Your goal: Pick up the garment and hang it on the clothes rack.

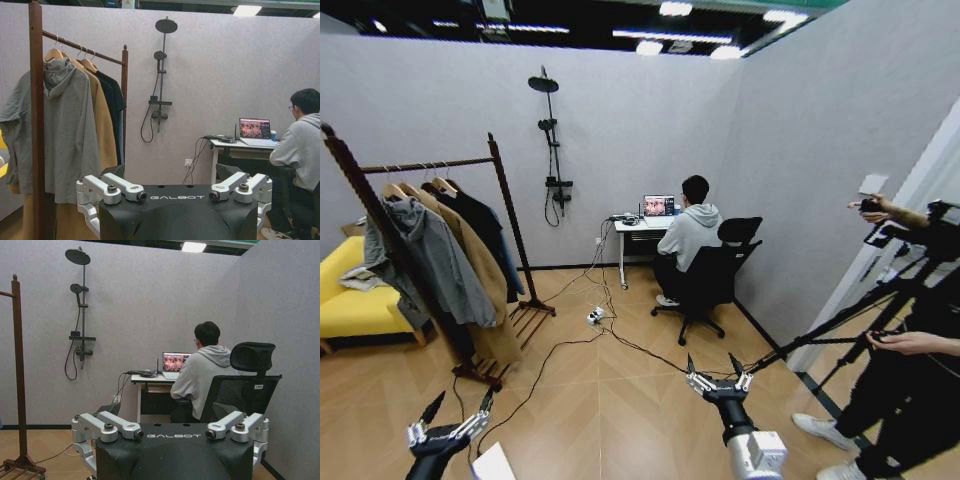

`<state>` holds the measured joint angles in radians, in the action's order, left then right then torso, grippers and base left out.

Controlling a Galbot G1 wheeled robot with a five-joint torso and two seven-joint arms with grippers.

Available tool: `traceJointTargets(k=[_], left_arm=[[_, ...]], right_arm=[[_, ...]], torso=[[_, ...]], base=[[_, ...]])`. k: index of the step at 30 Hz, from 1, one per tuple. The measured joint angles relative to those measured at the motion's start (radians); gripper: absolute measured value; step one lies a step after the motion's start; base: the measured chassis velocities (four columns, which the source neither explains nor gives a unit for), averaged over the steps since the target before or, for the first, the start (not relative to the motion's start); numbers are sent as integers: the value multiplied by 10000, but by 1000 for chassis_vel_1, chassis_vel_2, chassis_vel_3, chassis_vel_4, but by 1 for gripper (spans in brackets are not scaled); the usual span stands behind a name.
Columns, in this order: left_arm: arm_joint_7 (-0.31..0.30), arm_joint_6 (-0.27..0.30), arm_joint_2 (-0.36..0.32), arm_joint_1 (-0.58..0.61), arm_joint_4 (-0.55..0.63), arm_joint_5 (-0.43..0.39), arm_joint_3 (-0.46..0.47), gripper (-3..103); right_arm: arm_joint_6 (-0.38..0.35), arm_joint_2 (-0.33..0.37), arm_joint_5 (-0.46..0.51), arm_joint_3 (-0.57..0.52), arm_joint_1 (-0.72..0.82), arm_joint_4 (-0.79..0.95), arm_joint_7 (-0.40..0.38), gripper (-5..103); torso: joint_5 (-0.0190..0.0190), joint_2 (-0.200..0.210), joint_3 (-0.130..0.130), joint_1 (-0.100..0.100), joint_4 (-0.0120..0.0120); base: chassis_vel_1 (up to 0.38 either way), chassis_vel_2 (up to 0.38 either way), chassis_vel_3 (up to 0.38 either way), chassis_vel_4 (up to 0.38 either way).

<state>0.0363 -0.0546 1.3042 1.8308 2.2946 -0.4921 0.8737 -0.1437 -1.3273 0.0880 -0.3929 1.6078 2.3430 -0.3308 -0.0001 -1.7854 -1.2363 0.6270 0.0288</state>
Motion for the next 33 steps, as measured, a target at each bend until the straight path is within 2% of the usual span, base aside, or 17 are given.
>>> traceJointTargets(k=[11,19,26,29,32,33], left_arm=[[0,0,0,0,0,0,0,100],[0,0,0,1,0,0,0,100],[0,0,0,1,0,0,0,100],[0,0,0,1,0,0,0,100],[0,0,0,0,0,0,0,100],[0,0,0,0,0,0,0,100]], right_arm=[[-55,19,22,-37,77,113,270,100],[-406,-44,368,-158,44,442,486,100],[-276,22,720,-181,-47,639,262,100],[-377,162,858,-183,29,915,122,100],[-703,878,1906,-529,339,1527,293,100],[-703,878,1906,-529,339,1527,293,100]], torso=[[1,0,0,0,-1],[0,0,0,0,-1],[1,0,0,0,-1],[2,0,0,1,-1],[1,-1,1,1,1],[1,-1,1,1,1]], base=[[0,0,0,0],[0,0,0,0],[0,0,0,0],[0,0,0,0],[0,0,0,0],[0,0,0,0]])
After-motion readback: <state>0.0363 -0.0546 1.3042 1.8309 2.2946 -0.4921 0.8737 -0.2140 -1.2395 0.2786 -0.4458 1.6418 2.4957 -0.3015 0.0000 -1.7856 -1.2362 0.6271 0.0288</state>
